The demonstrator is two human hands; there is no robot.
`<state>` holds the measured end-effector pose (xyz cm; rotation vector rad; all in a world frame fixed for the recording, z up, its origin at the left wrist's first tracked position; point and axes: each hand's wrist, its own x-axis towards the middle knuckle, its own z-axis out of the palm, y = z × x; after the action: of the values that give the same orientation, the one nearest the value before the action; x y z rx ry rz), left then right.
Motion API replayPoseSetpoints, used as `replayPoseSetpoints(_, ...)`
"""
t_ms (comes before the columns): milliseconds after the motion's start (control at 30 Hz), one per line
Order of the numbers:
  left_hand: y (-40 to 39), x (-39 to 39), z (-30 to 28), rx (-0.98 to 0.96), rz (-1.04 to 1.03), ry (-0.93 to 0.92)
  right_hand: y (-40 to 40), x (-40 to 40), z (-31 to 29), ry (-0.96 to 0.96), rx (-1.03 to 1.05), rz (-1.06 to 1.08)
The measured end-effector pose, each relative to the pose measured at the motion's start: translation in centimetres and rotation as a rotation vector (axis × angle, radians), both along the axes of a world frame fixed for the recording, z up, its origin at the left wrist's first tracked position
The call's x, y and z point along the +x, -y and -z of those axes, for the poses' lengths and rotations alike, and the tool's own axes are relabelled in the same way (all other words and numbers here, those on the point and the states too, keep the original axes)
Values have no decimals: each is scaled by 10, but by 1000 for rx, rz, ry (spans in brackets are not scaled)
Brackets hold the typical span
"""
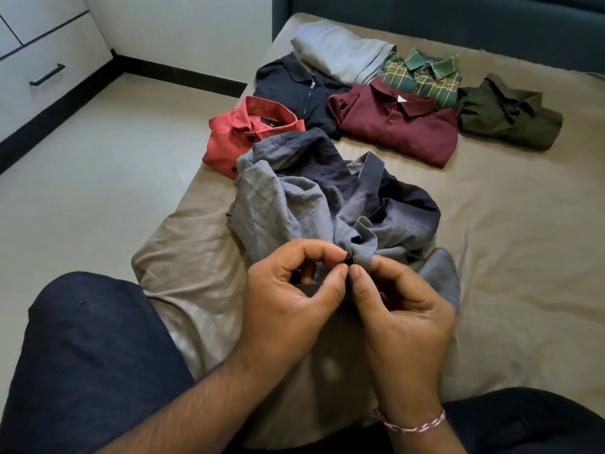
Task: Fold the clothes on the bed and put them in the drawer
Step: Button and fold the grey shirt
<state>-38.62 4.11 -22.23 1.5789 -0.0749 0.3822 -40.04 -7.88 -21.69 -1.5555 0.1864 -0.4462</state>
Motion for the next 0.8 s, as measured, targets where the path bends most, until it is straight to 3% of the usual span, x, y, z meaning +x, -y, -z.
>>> replayPoseSetpoints(333,-4,6,3,58,-20,44,6,5,4,47,-50,-95)
replayPoseSetpoints(800,-7,11,16,-45,55,-2,6,10,19,82,-59,-124)
